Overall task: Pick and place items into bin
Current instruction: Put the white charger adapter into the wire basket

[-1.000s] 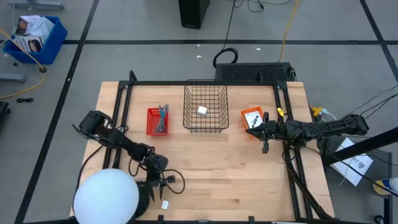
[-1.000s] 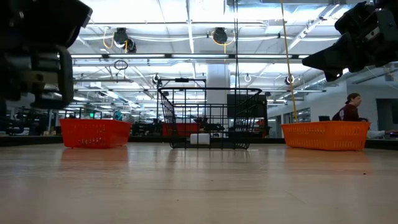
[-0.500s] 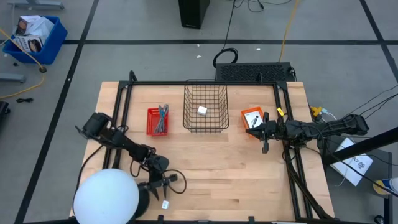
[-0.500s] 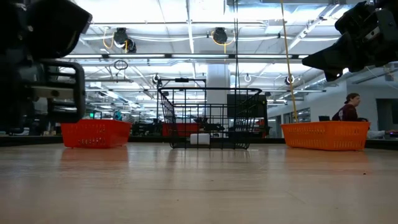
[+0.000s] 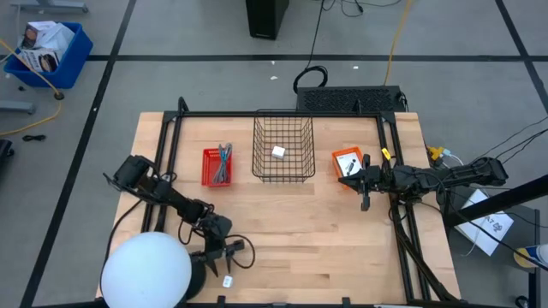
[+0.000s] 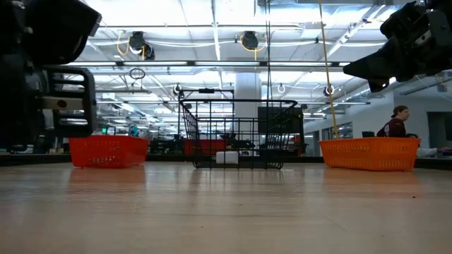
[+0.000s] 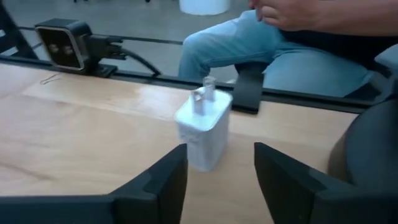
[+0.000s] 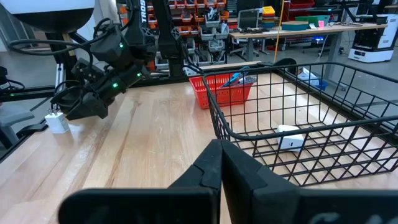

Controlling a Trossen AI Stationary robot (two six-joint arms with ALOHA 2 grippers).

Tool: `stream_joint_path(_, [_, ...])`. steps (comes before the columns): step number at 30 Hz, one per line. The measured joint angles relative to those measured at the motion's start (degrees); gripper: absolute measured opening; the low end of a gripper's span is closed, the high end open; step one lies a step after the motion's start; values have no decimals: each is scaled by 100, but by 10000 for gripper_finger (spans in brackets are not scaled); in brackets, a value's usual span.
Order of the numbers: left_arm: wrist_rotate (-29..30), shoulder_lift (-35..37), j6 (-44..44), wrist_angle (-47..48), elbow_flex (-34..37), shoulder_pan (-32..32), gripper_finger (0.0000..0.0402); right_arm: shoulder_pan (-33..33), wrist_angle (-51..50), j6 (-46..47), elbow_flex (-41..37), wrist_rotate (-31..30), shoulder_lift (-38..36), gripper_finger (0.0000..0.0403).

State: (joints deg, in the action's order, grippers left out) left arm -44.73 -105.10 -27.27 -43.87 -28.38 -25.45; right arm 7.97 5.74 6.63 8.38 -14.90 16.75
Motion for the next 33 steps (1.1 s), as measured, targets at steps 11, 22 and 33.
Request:
stream_joint_path(11, [103,-2,86,-348,0,-185,236,-1,0,-1,0,0,-1,0])
stream_joint_path(22, [76,-235,-203,-231,-283,-194,237,-1,-2,-2,0,0,0,0])
stream_joint_path(33, [-544,-1003,149,-387,-763,-166,237,0,-2,-2,0,0,0,0])
